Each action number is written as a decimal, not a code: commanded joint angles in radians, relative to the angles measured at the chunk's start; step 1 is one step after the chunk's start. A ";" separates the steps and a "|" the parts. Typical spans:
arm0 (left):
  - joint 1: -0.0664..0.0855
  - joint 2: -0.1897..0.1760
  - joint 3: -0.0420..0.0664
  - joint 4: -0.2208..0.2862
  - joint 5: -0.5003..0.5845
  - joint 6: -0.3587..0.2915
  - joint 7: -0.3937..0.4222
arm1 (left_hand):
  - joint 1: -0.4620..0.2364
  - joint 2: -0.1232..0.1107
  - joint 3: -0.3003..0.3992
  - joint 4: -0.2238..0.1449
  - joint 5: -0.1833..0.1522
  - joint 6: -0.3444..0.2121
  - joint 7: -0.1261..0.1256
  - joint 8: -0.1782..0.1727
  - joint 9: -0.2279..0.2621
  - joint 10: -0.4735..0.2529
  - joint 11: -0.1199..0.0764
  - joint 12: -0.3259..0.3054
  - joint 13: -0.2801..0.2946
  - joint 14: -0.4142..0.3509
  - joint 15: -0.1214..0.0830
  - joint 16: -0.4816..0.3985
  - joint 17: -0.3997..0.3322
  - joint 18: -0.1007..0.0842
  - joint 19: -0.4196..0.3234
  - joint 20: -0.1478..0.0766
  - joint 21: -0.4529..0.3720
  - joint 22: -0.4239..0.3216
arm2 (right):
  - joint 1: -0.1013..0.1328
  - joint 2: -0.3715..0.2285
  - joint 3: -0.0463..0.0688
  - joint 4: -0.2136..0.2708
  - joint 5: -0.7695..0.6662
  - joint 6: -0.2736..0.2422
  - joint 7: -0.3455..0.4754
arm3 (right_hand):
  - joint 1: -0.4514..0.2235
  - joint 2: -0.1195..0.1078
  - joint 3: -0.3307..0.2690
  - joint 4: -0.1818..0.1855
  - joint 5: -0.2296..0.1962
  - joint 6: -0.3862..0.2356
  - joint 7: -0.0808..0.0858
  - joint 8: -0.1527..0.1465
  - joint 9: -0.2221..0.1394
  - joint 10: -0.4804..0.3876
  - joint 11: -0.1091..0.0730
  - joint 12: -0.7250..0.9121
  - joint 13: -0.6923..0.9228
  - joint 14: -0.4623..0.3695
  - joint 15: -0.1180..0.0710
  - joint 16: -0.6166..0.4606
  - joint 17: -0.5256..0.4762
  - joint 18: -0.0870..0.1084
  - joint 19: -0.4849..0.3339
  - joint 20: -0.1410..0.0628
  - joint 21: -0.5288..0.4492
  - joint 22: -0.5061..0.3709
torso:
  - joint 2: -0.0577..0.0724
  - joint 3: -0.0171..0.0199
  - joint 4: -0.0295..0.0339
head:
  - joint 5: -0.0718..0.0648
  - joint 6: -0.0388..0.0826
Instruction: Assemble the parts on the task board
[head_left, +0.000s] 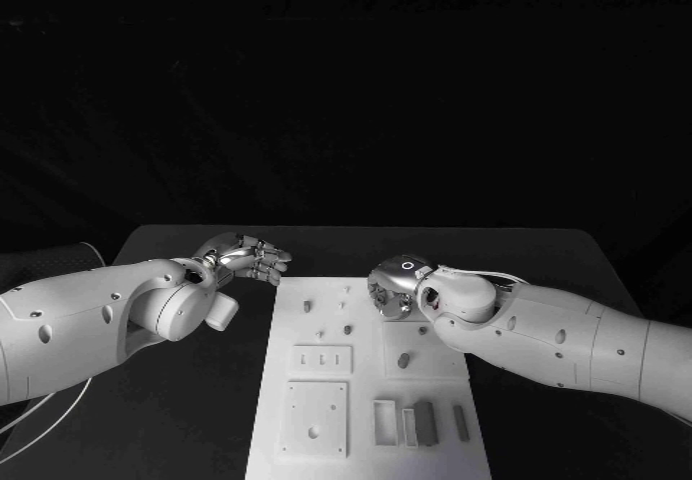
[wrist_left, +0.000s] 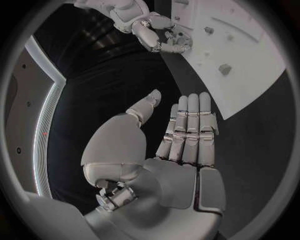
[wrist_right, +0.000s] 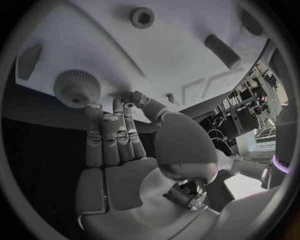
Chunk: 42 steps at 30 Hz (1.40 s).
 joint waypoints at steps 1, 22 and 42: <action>0.003 0.001 0.001 0.003 -0.004 0.008 0.005 | -0.005 0.000 0.003 0.004 0.000 0.004 0.000 -0.005 -0.002 0.004 0.002 -0.005 0.002 0.006 0.000 -0.006 0.001 0.014 0.000 -0.008 -0.005 0.001 | 0.008 0.011 0.005 0.008 -0.033 0.009 -0.023 | 0.000 -0.004 0.002 0.001 0.004 0.007 0.001 0.005 0.001 0.005 0.000 0.002 0.002 0.002 -0.008 0.005 -0.001 0.085 0.003 -0.008 0.004 0.017 | 0.000 -0.0003 -0.0006 | 0.003 0.003; 0.004 0.005 0.001 0.001 -0.007 0.009 0.007 | -0.005 0.001 0.004 0.004 0.000 0.005 0.000 -0.005 -0.002 0.005 0.002 -0.006 0.003 0.006 0.000 -0.008 0.004 0.014 0.000 -0.009 -0.005 0.002 | 0.012 0.104 0.006 0.006 -0.159 -0.080 -0.123 | 0.005 -0.021 0.005 0.001 0.005 0.012 -0.001 0.007 0.004 0.011 -0.002 0.000 0.005 0.007 -0.011 0.007 -0.003 0.085 0.007 -0.011 0.009 0.016 | 0.000 0.0005 0.0017 | 0.014 0.014; 0.004 0.013 0.001 -0.005 -0.007 0.010 0.007 | -0.006 0.001 0.004 0.004 0.000 0.005 0.000 -0.006 -0.001 0.005 0.002 -0.007 0.005 0.007 0.000 -0.009 0.006 0.013 0.000 -0.009 -0.006 0.002 | 0.009 0.157 -0.006 -0.069 -0.166 -0.094 -0.114 | 0.008 -0.029 0.006 0.001 0.005 0.014 -0.002 0.007 0.005 0.013 -0.003 -0.001 0.006 0.010 -0.012 0.007 -0.004 0.085 0.010 -0.013 0.010 0.016 | 0.001 -0.0006 0.0030 | 0.020 0.019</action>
